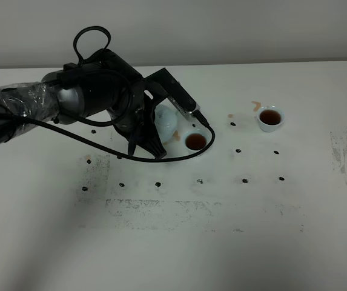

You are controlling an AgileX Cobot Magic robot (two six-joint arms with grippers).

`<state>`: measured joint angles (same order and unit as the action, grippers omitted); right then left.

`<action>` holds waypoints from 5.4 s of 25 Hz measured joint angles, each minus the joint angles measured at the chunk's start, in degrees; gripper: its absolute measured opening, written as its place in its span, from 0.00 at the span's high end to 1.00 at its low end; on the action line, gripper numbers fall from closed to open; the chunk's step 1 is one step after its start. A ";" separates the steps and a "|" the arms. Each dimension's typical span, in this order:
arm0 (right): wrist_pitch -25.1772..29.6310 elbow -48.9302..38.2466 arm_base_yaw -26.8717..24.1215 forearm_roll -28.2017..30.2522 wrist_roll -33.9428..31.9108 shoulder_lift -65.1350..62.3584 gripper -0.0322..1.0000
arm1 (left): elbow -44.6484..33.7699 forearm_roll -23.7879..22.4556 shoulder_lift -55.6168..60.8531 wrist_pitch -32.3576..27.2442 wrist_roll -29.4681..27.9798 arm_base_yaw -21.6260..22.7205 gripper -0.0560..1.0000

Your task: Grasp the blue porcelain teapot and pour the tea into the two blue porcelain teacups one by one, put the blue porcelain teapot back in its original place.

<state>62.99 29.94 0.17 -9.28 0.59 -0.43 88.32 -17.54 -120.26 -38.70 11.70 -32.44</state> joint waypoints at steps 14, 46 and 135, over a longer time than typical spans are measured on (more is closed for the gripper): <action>0.00 0.00 0.00 -0.04 0.00 0.00 0.50 | -15.70 -0.75 15.44 2.64 2.48 5.90 0.87; 0.00 0.00 0.00 -0.04 0.00 0.00 0.50 | -33.17 1.66 17.01 16.31 -16.87 13.03 0.87; 0.00 0.00 0.00 -0.04 0.00 0.00 0.50 | -62.03 20.01 106.07 -21.51 -3.12 38.03 0.61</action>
<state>62.99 29.94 0.17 -9.32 0.59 -0.43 26.29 2.47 -14.18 -60.21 8.58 5.59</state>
